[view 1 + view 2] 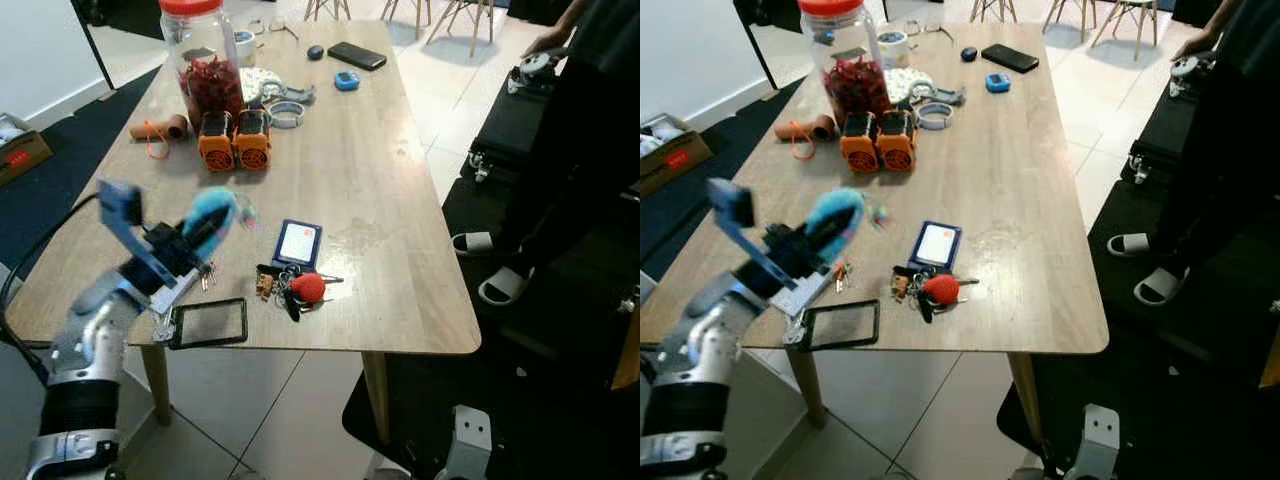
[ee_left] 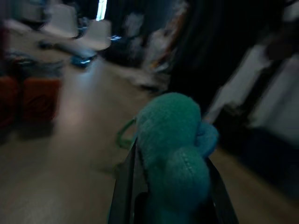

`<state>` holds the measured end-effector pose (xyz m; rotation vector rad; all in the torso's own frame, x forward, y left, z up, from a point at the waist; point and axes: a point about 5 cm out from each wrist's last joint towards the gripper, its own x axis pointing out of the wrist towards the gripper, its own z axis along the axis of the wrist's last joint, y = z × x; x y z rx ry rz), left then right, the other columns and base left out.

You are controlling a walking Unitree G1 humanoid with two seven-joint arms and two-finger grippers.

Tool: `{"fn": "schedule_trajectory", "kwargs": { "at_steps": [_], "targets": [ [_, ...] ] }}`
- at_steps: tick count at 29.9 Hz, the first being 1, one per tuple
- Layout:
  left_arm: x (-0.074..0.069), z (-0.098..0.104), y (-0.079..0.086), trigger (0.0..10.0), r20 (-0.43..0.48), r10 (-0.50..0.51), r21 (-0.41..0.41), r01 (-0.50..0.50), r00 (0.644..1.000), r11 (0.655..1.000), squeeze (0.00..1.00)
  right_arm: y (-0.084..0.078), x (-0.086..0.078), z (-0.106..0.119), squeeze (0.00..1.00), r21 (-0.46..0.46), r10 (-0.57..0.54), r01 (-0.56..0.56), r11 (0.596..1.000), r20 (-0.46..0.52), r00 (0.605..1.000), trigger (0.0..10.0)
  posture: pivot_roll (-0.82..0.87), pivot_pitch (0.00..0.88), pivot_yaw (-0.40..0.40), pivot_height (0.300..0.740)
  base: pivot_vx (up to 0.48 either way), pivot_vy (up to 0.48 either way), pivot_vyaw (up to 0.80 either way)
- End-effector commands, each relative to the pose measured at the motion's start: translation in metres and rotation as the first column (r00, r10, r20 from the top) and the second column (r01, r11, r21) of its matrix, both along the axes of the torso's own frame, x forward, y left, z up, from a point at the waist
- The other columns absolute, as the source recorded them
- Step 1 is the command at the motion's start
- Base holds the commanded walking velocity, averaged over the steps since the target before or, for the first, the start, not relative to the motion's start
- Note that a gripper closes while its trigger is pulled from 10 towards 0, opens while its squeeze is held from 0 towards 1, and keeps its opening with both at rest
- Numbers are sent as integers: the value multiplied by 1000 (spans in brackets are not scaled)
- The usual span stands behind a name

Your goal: Hang keys on a hook

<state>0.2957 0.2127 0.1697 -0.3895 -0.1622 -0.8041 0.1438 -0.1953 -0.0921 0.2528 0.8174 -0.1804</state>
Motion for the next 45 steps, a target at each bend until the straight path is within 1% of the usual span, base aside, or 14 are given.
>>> {"fn": "schedule_trajectory", "kwargs": {
  "at_steps": [1, 4, 9, 15, 18, 23, 25, 26, 27, 30, 33, 37, 40, 45],
  "targets": [
    [-9, -3, 5, 0, -9, -92, 4, 92, 996, 996, 0, 1, -5, -2, 0, 9, -10, 10, 1000, -19, 1000, 10000, 44, 56, 32, 740, 0, 0, 0],
    [-17, -15, 10, 0, -45, -141, 78, 144, 989, 986, 0, 1, -5, -2, 0, 8, -11, 11, 1000, -19, 1000, 10000, 42, 55, 33, 740, 0, 0, 0],
    [-28, -22, 29, 0, -119, -216, -13, 217, 969, 976, 0, 1, -4, -2, 0, 8, -12, 13, 1000, -17, 1000, 10000, 37, 53, 32, 740, 0, 0, 0],
    [-45, -31, 48, 0, -246, -333, 35, 351, 911, 936, 0, 0, -3, -2, 0, 8, -12, 12, 1000, -16, 1000, 10000, 38, 55, 31, 740, 0, 0, 0],
    [-63, -42, 64, 0, -380, -385, 117, 456, 841, 882, 0, -1, -3, -1, 0, 6, -12, 12, 1000, -16, 1000, 10000, 38, 56, 30, 740, 0, 0, 0],
    [-75, -53, 73, 0, -476, -389, 162, 513, 789, 843, 0, -2, -3, -1, 0, 5, -12, 12, 1000, -16, 1000, 10000, 40, 54, 30, 740, 0, 0, 0],
    [-92, -70, 88, 0, -613, -339, 233, 574, 713, 785, 0, -2, -3, -1, 0, 5, -12, 12, 1000, -16, 1000, 10000, 40, 52, 29, 740, 0, 0, 0],
    [-92, -70, 88, 0, -613, -339, 233, 574, 713, 785, 0, -2, -3, -1, 0, 5, -12, 12, 1000, -16, 1000, 10000, 40, 52, 29, 740, 0, 0, 0],
    [-103, -82, 97, 0, -690, -295, 257, 605, 661, 754, 0, -1, -3, -1, 0, 6, -11, 11, 1000, -16, 1000, 10000, 40, 50, 29, 740, 0, 0, 0],
    [-112, -91, 103, 0, -740, -259, 284, 637, 621, 716, 0, -1, -2, -1, 0, 7, -11, 11, 1000, -15, 1000, 10000, 40, 50, 29, 740, 0, 0, 0],
    [-119, -102, 109, 0, -768, -209, 309, 635, 606, 708, 0, -1, -2, -1, 0, 8, -11, 11, 1000, -15, 1000, 10000, 37, 44, 29, 740, 0, 0, 0],
    [-134, -123, 118, 0, -798, -124, 394, 666, 590, 633, 0, -1, -2, -1, 0, 7, -12, 12, 1000, -15, 1000, 10000, 34, 39, 27, 740, 0, 0, 0],
    [-139, -128, 119, 0, -801, -112, 404, 670, 587, 622, 0, -2, -2, -1, 0, 6, -13, 13, 1000, -14, 1000, 10000, 29, 36, 28, 740, 0, 0, 0],
    [-147, -156, 116, 0, -768, 21, 535, 623, 640, 570, 0, -3, -2, -1, 0, 2, -13, 13, 1000, -15, 1000, 10000, 28, 30, 27, 740, 0, 0, 0]
  ]
}}
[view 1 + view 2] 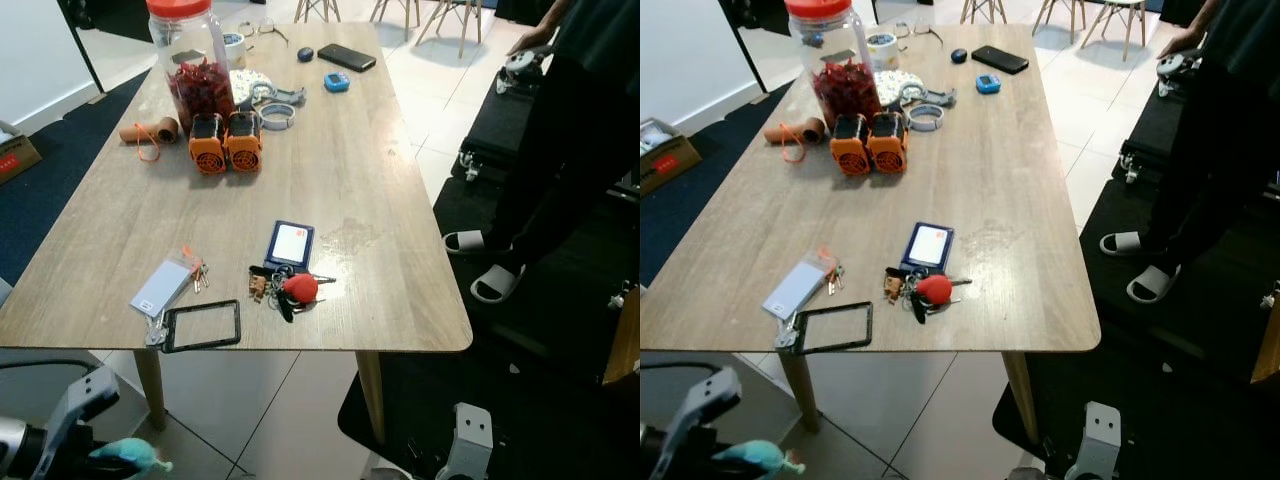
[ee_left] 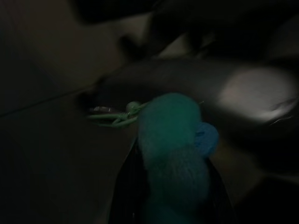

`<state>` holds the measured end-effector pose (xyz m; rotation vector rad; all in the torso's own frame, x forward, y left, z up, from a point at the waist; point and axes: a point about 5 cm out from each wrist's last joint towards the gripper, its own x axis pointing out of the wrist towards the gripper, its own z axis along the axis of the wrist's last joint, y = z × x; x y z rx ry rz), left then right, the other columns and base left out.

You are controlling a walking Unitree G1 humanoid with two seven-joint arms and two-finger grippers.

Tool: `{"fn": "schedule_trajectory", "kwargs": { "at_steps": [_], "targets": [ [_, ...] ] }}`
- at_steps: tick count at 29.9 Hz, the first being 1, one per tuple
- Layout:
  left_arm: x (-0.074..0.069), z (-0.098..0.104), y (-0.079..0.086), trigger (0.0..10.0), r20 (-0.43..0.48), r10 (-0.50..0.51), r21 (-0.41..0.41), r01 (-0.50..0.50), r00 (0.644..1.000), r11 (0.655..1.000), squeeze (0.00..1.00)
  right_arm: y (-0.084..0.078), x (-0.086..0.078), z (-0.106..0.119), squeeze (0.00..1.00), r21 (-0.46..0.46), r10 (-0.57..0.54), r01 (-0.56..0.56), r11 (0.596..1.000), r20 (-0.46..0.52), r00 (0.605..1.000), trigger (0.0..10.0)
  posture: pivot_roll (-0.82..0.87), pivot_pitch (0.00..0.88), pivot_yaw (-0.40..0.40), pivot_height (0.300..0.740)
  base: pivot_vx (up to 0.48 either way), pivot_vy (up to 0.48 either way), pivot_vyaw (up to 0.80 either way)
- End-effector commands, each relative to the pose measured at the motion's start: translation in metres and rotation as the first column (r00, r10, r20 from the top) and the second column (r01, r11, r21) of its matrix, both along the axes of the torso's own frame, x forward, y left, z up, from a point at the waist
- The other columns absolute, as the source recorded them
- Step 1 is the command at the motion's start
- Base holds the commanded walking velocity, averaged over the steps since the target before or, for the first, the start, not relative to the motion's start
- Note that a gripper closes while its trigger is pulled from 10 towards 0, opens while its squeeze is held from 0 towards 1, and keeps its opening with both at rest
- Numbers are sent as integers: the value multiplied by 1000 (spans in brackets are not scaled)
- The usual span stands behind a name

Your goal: Hang keys on a hook

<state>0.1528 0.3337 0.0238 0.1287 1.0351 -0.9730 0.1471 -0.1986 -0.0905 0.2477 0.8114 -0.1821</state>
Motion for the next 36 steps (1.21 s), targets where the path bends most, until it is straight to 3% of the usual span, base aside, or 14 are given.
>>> {"fn": "schedule_trajectory", "kwargs": {
  "at_steps": [1, 2, 3, 4, 5, 7, 9, 12, 16, 23, 25, 28, 32, 36],
  "targets": [
    [-4, -20, -8, 2745, 38, 19, 81, -22, 999, 996, 0, 0, -6, -3, 0, 7, -12, 12, 1000, -21, 1000, 10000, 28, 26, 24, 740, 0, 0, 0],
    [-7, -35, -11, 7529, 31, 59, 185, -64, 998, 981, 0, 0, -6, -3, 0, 7, -11, 11, 1000, -22, 1000, 10000, 28, 26, 24, 740, 0, 0, 0],
    [-7, -35, -11, 7529, 31, 59, 185, -64, 998, 981, 0, 0, -6, -3, 0, 7, -11, 11, 1000, -22, 1000, 10000, 28, 26, 24, 740, 0, 0, 0],
    [-9, -45, -14, 8157, 39, 63, 266, -71, 997, 961, 0, 0, -6, -2, 0, 3, -6, 6, 1000, -21, 1000, 10000, 29, 23, 19, 740, 0, 0, 0],
    [-9, -59, -24, 10000, 93, 66, 345, -94, 994, 934, 0, 0, -5, -2, 0, 0, -1, 1, 1000, -20, 1000, 10000, 29, 23, 16, 740, 0, 0, 0],
    [-6, -62, -28, 10000, 128, 71, 358, -113, 989, 927, 0, 0, -5, -2, 0, 0, 0, 0, 1000, -20, 1000, 10000, 29, 23, 16, 740, 0, 0, 0],
    [1, -71, -41, 10000, 225, 157, 355, -230, 962, 906, 0, 0, -5, -2, 0, 1, 0, 0, 1000, -22, 1000, 10000, 31, 24, 16, 740, 0, 0, 0],
    [4, -74, -46, 10000, 259, 200, 349, -285, 945, 893, 0, 1, -4, -2, 0, 2, 1, -1, 1000, -23, 1000, 10000, 31, 24, 16, 740, 0, 0, 0],
    [16, -84, -72, 10000, 282, 502, 167, -558, 817, 813, 0, 4, -6, -4, 0, 11, -2, 3, 1000, -41, 999, 10000, 37, 32, 14, 740, 0, 0, 0],
    [21, -90, -88, 10000, 279, 561, 131, -609, 780, 782, 0, 8, -10, -7, 0, 54, -30, 34, 998, -78, 997, 10000, 45, 35, 15, 740, 0, 0, 0],
    [21, -91, -91, 10000, 297, 611, 103, -661, 734, 743, 0, 13, -18, -12, 0, 120, -84, 100, 988, -133, 988, 10000, 42, 36, 24, 740, 0, 0, 0],
    [18, -94, -91, 10000, 279, 636, 117, -683, 719, 721, 0, 16, -21, -14, 0, 164, -132, 158, 974, -161, 978, 10000, 44, 37, 28, 740, 0, 0, 0],
    [16, -97, -96, 10000, 282, 586, 167, -641, 759, 749, 0, 18, -22, -14, 0, 129, -110, 131, 983, -159, 981, 10000, 46, 40, 33, 740, 0, 0, 0],
    [18, -99, -104, 10000, 284, 578, 159, -632, 765, 759, 0, 19, -22, -14, 0, 128, -106, 126, 984, -151, 983, 10000, 44, 45, 40, 740, 0, 0, 0]
  ]
}}
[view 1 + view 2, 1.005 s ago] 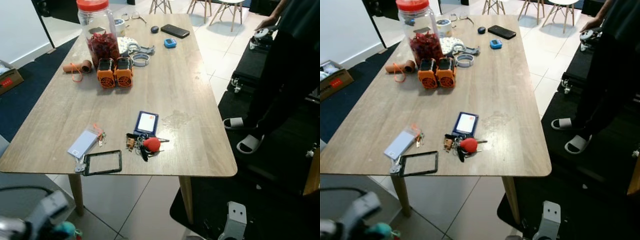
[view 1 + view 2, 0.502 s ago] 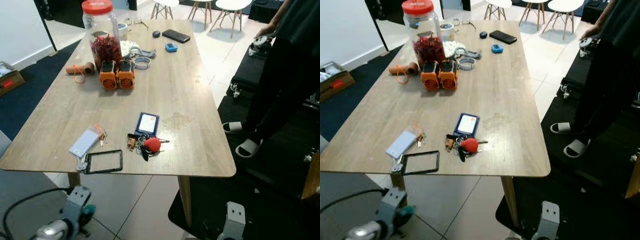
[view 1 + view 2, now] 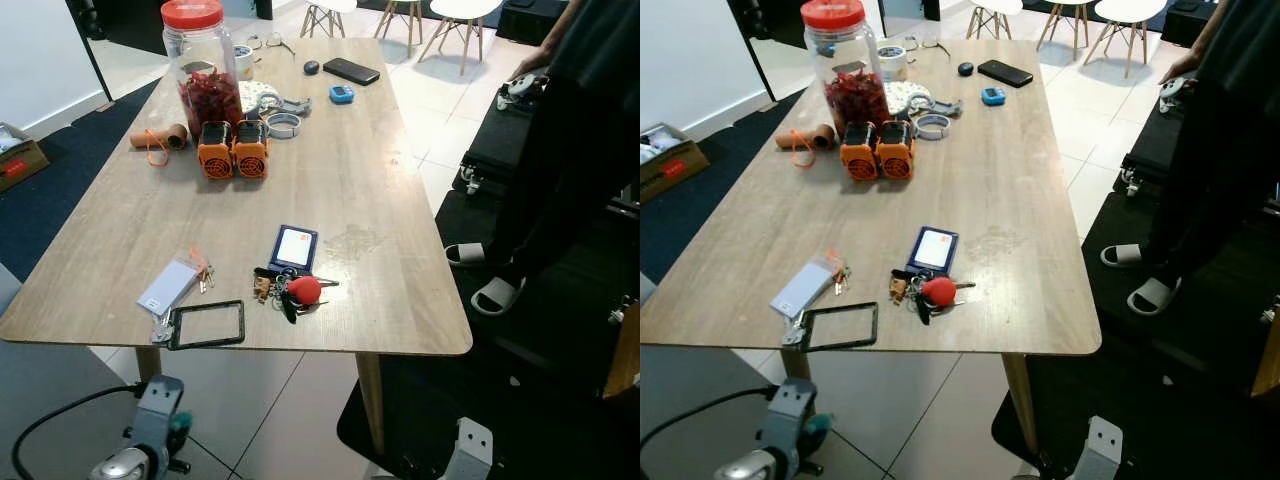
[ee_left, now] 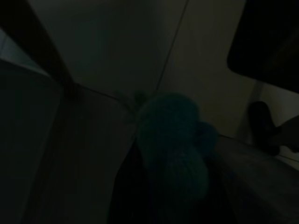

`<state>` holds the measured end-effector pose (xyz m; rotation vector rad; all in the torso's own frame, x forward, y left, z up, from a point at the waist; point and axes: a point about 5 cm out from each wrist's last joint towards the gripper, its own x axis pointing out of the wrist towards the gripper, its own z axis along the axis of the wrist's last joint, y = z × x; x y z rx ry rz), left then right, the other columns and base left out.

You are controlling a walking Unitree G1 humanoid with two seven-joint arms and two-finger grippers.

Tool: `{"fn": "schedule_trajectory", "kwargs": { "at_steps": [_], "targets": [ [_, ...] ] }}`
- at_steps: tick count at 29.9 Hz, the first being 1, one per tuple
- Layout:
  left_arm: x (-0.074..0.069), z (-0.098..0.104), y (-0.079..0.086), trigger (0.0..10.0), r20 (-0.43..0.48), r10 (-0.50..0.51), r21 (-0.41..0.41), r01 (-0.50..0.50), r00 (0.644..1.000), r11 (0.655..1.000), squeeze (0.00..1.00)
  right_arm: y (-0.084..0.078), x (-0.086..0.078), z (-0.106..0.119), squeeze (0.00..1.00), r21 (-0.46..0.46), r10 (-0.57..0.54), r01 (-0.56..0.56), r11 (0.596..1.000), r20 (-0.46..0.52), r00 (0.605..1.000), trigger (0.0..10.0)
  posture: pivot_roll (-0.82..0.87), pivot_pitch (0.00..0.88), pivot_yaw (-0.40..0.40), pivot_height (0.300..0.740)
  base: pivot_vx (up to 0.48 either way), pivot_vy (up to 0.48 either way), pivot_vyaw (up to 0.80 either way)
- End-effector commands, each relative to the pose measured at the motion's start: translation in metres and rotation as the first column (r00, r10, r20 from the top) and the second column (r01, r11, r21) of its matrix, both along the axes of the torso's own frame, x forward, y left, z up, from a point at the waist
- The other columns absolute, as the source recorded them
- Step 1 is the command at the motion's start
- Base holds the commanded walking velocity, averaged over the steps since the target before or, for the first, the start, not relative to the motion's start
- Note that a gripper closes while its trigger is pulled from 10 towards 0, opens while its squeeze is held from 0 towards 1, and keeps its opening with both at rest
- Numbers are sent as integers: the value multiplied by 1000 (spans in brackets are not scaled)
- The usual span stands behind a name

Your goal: Hang keys on a hook

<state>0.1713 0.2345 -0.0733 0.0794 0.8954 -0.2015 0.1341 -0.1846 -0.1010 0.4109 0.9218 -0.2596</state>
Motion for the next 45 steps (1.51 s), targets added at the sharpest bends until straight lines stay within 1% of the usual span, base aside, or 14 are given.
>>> {"fn": "schedule_trajectory", "kwargs": {
  "at_steps": [1, 7, 11, 13, 18, 19, 21, 22, 24, 25, 28, 33, 39, 45],
  "targets": [
    [0, -2, -7, 10000, -4, -19, -3, 19, 1000, 1000, 0, 5, -8, -4, 0, 10, 4, -4, 1000, -29, 1000, 10000, 43, 45, 41, 740, 0, 0, 0],
    [0, -5, -14, 10000, -28, -35, 8, 35, 999, 999, 0, 4, -8, -3, 0, 8, -8, 9, 1000, -29, 1000, 10000, 41, 44, 49, 740, 0, 0, 0],
    [-1, -6, -16, 10000, -34, -42, 17, 42, 999, 999, 0, -4, -3, 1, 0, -58, -30, 31, 998, 18, 999, 10000, 44, 44, 48, 740, 0, 0, 0],
    [-1, -6, -16, 10000, -39, -42, 20, 43, 998, 999, 0, -23, -3, 5, 0, -113, -183, 189, 975, 64, 981, 10000, 47, 46, 50, 740, 0, 0, 0],
    [-2, -7, -16, 10000, -43, -43, 23, 44, 998, 999, 0, -39, -6, 8, 0, -148, -296, 306, 940, 83, 951, 10000, 47, 46, 50, 740, 0, 0, 0],
    [-1, -7, -18, 10000, -44, -49, 20, 50, 998, 999, 0, -47, -11, 8, 0, -148, -342, 349, 925, 71, 937, 10000, 46, 44, 48, 740, 0, 0, 0],
    [-1, -7, -18, 10000, -44, -49, 20, 50, 998, 999, 0, -47, -11, 8, 0, -148, -342, 349, 925, 71, 937, 10000, 46, 44, 48, 740, 0, 0, 0],
    [-1, -7, -18, 10000, -40, -49, 17, 50, 998, 999, 0, -45, -11, 7, 0, -117, -329, 335, 935, 64, 942, 10000, 44, 41, 47, 740, 0, 0, 0],
    [-1, -7, -19, 10000, -35, -44, 16, 44, 998, 999, 0, -35, -6, 6, 0, -71, -216, 221, 973, 66, 974, 10000, 46, 35, 44, 740, 0, 0, 0],
    [-2, -7, -19, 10000, -39, -37, 17, 37, 999, 999, 0, -32, -5, 5, 0, -55, -204, 208, 977, 67, 977, 10000, 45, 30, 43, 740, 0, 0, 0],
    [-3, -8, -19, 10000, -44, -37, 24, 38, 998, 999, 0, -28, -3, 5, 0, -33, -209, 211, 977, 65, 976, 10000, 44, 21, 43, 740, 0, 0, 0],
    [-4, -9, -21, 10000, -46, -44, 26, 46, 998, 999, 0, -11, 3, 3, 0, -26, -102, 103, 994, 48, 994, 10000, 41, 13, 43, 740, 0, 0, 0],
    [-4, -10, -23, 10000, -46, -44, 24, 45, 998, 999, 0, -1, 0, 1, 0, -36, 0, 1, 999, 12, 1000, 10000, 41, 10, 44, 740, 0, 0, 0],
    [-2, -9, -22, 10000, -42, -6, 27, 8, 999, 1000, 0, 1, -3, -1, 0, -13, -17, 17, 1000, -1, 1000, 10000, 45, 7, 43, 740, 0, 0, 0]
  ]
}}
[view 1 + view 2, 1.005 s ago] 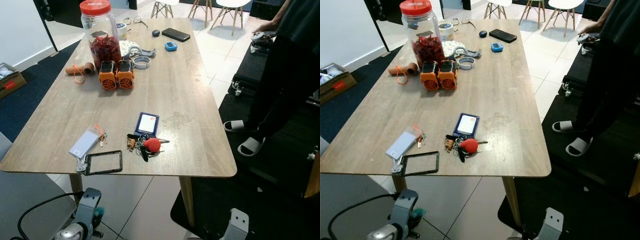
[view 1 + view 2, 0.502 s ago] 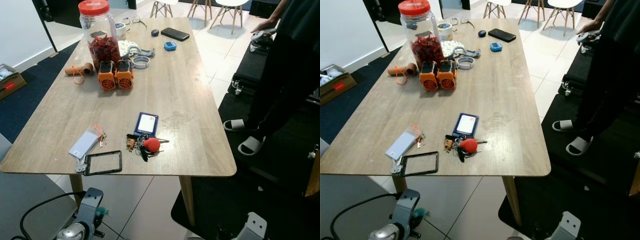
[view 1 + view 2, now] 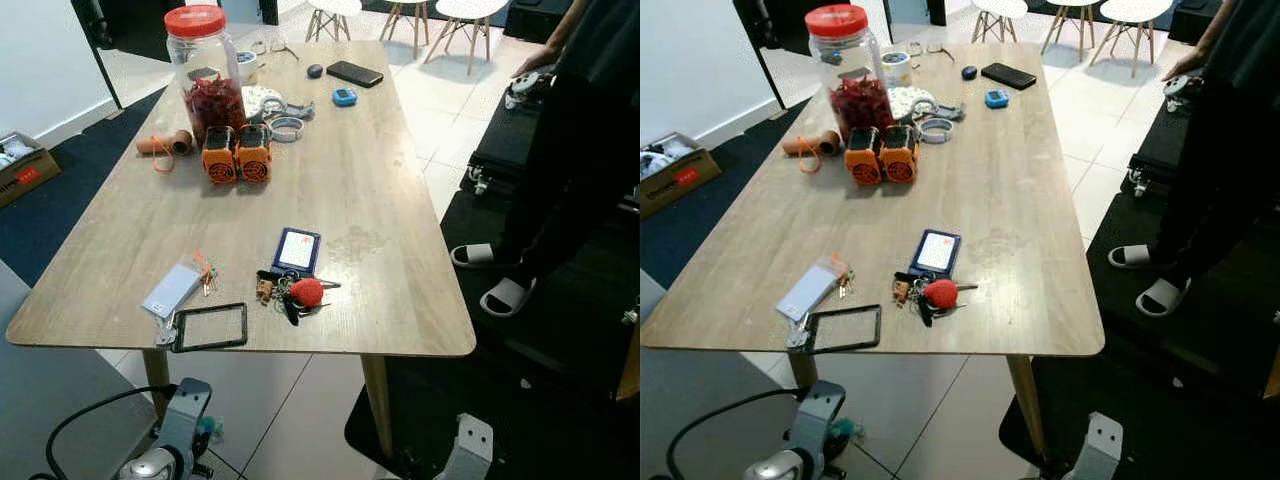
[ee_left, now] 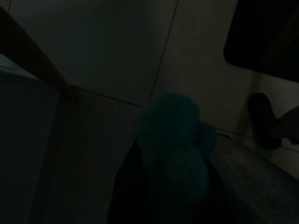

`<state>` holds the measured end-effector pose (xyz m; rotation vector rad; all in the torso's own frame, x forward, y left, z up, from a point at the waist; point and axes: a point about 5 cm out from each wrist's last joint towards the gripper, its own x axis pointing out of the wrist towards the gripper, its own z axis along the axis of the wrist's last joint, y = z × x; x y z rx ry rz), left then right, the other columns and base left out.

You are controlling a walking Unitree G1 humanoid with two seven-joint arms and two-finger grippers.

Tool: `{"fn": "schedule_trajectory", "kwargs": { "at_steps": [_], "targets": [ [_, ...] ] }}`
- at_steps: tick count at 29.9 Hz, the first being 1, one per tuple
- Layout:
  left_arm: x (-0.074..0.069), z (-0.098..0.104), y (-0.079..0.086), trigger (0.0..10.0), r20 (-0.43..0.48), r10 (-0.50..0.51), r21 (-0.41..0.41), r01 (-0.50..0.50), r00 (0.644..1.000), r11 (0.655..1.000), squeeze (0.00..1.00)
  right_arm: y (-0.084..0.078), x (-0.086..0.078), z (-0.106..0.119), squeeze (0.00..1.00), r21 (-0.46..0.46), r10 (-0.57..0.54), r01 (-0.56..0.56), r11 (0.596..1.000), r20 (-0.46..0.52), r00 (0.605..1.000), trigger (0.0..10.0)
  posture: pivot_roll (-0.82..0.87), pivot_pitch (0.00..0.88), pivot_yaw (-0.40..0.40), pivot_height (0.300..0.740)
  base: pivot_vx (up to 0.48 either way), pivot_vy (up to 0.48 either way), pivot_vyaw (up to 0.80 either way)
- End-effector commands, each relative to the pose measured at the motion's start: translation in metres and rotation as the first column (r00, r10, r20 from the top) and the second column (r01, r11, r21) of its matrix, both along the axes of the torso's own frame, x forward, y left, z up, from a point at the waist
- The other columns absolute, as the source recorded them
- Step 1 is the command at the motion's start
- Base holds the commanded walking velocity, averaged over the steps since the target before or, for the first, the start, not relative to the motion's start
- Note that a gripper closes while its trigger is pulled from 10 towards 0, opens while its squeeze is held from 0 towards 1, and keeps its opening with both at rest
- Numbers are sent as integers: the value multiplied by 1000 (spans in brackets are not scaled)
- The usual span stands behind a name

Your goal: Hang keys on a hook

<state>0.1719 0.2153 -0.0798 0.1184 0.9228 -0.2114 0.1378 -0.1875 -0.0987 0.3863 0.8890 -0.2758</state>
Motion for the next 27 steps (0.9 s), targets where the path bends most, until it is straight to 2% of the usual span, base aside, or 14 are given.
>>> {"fn": "schedule_trajectory", "kwargs": {
  "at_steps": [1, 10, 13, 15, 21, 27],
  "targets": [
    [-2, -2, -3, 10000, -17, 24, -1, -24, 1000, 1000, 0, 3, -6, -3, 0, 21, -10, 10, 1000, -27, 1000, 10000, 44, 8, 42, 740, 0, 0, 0],
    [1, -1, -5, 10000, -7, 11, -1, -11, 1000, 1000, 0, 2, -6, -3, 0, 15, 0, 0, 1000, -34, 999, 10000, 47, 12, 39, 740, 0, 0, 0],
    [1, -1, -6, 10000, -4, 7, 2, -7, 1000, 1000, 0, 7, -6, -3, 0, -18, 111, -111, 994, -45, 993, 10000, 51, 13, 42, 740, 0, 0, 0],
    [0, -2, -7, 10000, -9, -6, 6, 6, 1000, 1000, 0, 11, -6, -4, 0, -17, 135, -136, 991, -47, 990, 10000, 63, 13, 37, 740, 0, 0, 0],
    [0, -2, -8, 10000, -11, -3, 4, 3, 1000, 1000, 0, 14, -5, -4, 0, -9, 145, -145, 989, -48, 988, 10000, 70, 16, 25, 740, 0, 0, 0],
    [-3, -4, -11, 10000, -12, 25, -5, -25, 1000, 1000, 0, 10, -1, -2, 0, -21, 181, -183, 983, -47, 982, 10000, 84, 22, -24, 740, 0, 0, 0]
  ]
}}
